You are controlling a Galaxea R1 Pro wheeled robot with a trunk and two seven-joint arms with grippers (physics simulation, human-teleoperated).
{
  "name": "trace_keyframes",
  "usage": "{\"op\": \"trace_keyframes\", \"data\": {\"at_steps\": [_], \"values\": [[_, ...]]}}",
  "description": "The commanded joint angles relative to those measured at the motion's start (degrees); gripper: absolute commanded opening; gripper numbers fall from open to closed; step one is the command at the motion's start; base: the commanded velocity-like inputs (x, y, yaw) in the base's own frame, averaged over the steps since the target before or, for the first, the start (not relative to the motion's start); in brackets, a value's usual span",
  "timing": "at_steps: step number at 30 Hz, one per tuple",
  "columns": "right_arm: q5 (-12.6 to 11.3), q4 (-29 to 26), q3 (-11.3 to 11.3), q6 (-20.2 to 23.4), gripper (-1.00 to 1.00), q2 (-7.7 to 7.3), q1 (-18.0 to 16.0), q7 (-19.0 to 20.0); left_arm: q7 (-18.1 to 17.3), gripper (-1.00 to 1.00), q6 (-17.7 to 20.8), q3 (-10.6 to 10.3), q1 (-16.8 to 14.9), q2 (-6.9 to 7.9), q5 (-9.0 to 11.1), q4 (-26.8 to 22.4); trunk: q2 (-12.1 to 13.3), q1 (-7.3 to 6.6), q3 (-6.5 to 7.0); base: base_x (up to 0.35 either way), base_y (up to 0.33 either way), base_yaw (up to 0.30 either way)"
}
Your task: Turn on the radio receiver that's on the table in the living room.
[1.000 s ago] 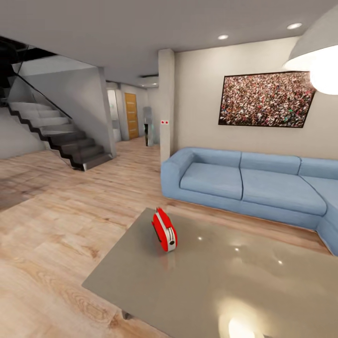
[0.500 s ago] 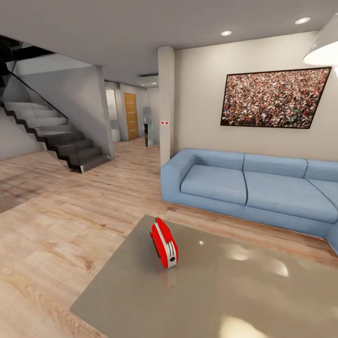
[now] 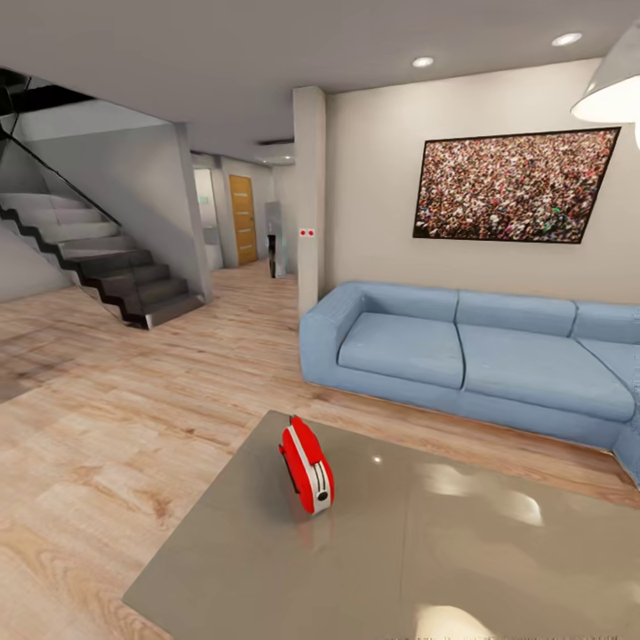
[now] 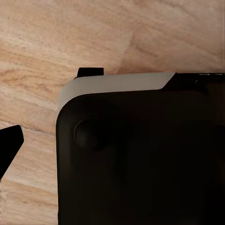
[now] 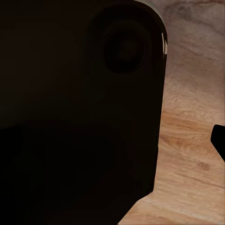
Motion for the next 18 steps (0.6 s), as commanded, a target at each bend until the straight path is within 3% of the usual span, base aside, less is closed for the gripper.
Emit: {"op": "trace_keyframes", "data": {"at_steps": [1,8,13,18], "values": [[0.0,0.0,0.0,0.0,1.0,0.0,0.0,0.0,0.0,1.0,0.0,0.0,0.0,0.0,0.0,0.0,0.0,0.0,0.0,0.001,0.0,-0.225],[0.0,0.0,0.0,0.0,1.0,0.0,0.0,0.1,0.0,1.0,0.0,0.0,0.0,0.0,0.0,0.0,0.0,0.0,0.0,0.001,0.0,-0.224],[0.0,0.0,0.0,0.1,1.0,0.0,0.0,0.1,0.0,1.0,0.0,0.0,0.0,0.0,0.0,0.0,0.0,0.0,0.0,0.031,0.016,-0.05],[0.0,0.0,0.1,0.1,1.0,0.0,0.0,0.1,-0.1,1.0,0.1,-0.2,0.0,0.0,0.0,0.1,0.0,0.0,0.0,0.226,0.147,-0.005]]}}
